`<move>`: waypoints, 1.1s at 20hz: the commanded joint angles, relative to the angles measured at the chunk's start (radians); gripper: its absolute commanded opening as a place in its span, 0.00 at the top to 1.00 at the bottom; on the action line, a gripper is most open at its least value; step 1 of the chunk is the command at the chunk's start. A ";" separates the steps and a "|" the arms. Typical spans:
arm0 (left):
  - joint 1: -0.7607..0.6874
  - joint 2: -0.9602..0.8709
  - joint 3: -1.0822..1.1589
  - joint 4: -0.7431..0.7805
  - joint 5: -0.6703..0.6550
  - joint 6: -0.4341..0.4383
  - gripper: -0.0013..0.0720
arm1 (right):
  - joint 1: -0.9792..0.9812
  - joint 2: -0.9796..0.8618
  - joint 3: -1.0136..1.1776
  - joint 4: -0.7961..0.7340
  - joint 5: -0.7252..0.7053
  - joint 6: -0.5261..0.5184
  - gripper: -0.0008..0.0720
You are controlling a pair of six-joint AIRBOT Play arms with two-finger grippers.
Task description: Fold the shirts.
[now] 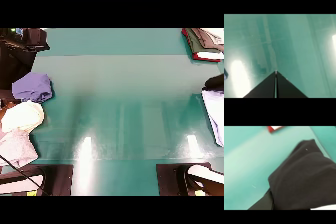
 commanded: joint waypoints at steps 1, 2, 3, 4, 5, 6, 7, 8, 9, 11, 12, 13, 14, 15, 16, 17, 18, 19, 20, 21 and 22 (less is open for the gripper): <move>0.000 0.001 0.000 0.000 0.000 0.034 0.95 | 0.000 0.017 -0.002 -0.266 0.147 0.113 0.96; 0.000 0.001 0.000 0.000 0.000 0.034 0.95 | 0.000 0.017 -0.008 -0.314 0.179 0.129 0.96; 0.000 0.001 0.000 0.000 0.000 0.034 0.95 | 0.000 0.017 -0.022 -0.350 0.213 0.138 0.96; 0.000 0.001 0.000 0.000 0.000 0.040 0.95 | 0.000 0.017 -0.041 -0.390 0.244 0.139 0.96; 0.000 0.001 0.000 0.000 0.000 0.056 0.95 | 0.000 0.017 -0.069 -0.440 0.276 0.143 0.96; 0.000 0.001 0.000 0.000 -0.003 0.060 0.95 | 0.000 0.017 -0.100 -0.494 0.305 0.143 0.96; 0.000 0.001 0.000 0.000 -0.005 0.060 0.95 | 0.000 0.018 -0.128 -0.548 0.323 0.145 0.95; 0.000 0.001 0.000 0.000 -0.007 0.060 0.95 | 0.000 0.018 -0.153 -0.594 0.330 0.149 0.84; 0.000 0.001 0.000 0.000 -0.008 0.060 0.95 | 0.000 0.018 -0.177 -0.628 0.335 0.153 0.53; 0.000 0.001 0.000 0.000 -0.011 0.060 0.95 | 0.000 0.018 -0.206 -0.645 0.344 0.153 0.19; 0.000 0.001 0.000 0.000 -0.012 0.060 0.95 | 0.000 0.017 -0.214 -0.644 0.351 0.153 0.19; 0.000 0.001 0.000 0.000 -0.011 0.060 0.95 | 0.001 0.017 -0.212 -0.640 0.356 0.154 0.20; 0.000 0.001 0.000 0.000 -0.009 0.060 0.95 | 0.010 0.018 -0.202 -0.640 0.359 0.177 0.20; 0.000 0.001 0.000 0.000 -0.003 0.060 0.95 | 0.027 0.018 -0.185 -0.633 0.358 0.198 0.20; 0.000 0.001 0.000 0.001 0.009 0.059 0.95 | 0.050 0.018 -0.159 -0.594 0.352 0.206 0.20; 0.000 0.001 0.000 0.000 0.009 0.058 0.95 | 0.077 0.018 -0.130 -0.539 0.346 0.206 0.20; 0.000 0.002 0.000 -0.002 0.003 0.058 0.95 | 0.113 0.018 -0.096 -0.477 0.339 0.206 0.20; 0.000 0.002 0.000 -0.004 0.007 0.059 0.95 | 0.155 0.018 -0.062 -0.421 0.338 0.206 0.20; 0.000 0.002 0.000 -0.004 0.017 0.059 0.95 | 0.206 0.018 -0.024 -0.367 0.340 0.206 0.20; 0.000 0.002 0.000 -0.004 0.027 0.058 0.95 | 0.262 0.019 0.010 -0.317 0.344 0.205 0.20; 0.000 0.002 0.000 -0.004 0.042 0.059 0.95 | 0.329 0.019 0.045 -0.283 0.350 0.205 0.20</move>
